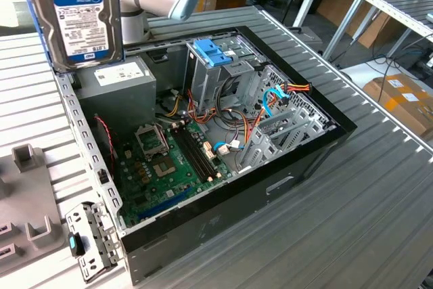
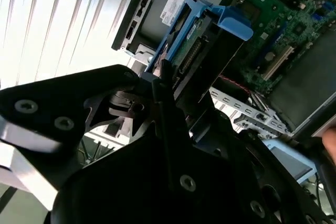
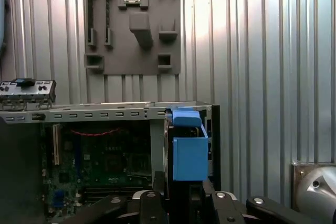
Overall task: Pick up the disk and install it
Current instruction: 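Pick up the disk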
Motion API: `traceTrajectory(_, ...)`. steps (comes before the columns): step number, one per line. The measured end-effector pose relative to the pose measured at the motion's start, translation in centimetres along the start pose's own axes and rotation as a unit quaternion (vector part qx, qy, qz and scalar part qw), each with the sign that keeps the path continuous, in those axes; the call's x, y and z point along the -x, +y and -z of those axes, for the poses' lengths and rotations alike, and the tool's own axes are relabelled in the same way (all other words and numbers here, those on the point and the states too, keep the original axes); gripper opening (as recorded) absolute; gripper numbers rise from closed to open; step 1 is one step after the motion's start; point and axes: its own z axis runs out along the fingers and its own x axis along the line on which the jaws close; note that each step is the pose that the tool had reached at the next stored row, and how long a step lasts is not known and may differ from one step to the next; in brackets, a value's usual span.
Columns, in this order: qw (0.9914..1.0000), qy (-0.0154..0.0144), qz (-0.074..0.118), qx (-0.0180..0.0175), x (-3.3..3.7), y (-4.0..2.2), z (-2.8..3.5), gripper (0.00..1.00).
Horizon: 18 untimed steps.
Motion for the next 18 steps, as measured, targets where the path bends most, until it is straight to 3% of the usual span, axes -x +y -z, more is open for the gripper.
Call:
traceTrajectory(1, 1.00000, 0.0000, 0.000, 0.0000, 0.01, -0.46, -0.01, 0.35)
traceTrajectory(4, 1.00000, 0.0000, 0.000, 0.0000, 0.09, -2.61, -0.07, 0.35)
traceTrajectory(8, 1.00000, -0.0001, 0.000, 0.0001, 0.23, -6.40, -0.17, 0.35)
traceTrajectory(11, 1.00000, 0.0000, 0.000, 0.0001, 0.27, -7.77, -0.21, 0.35)
traceTrajectory(16, 1.00000, 0.0000, 0.000, 0.0001, 0.39, -11.08, -0.30, 0.35)
traceTrajectory(18, 1.00000, 0.0000, 0.000, 0.0002, 0.42, -12.11, -0.33, 0.35)
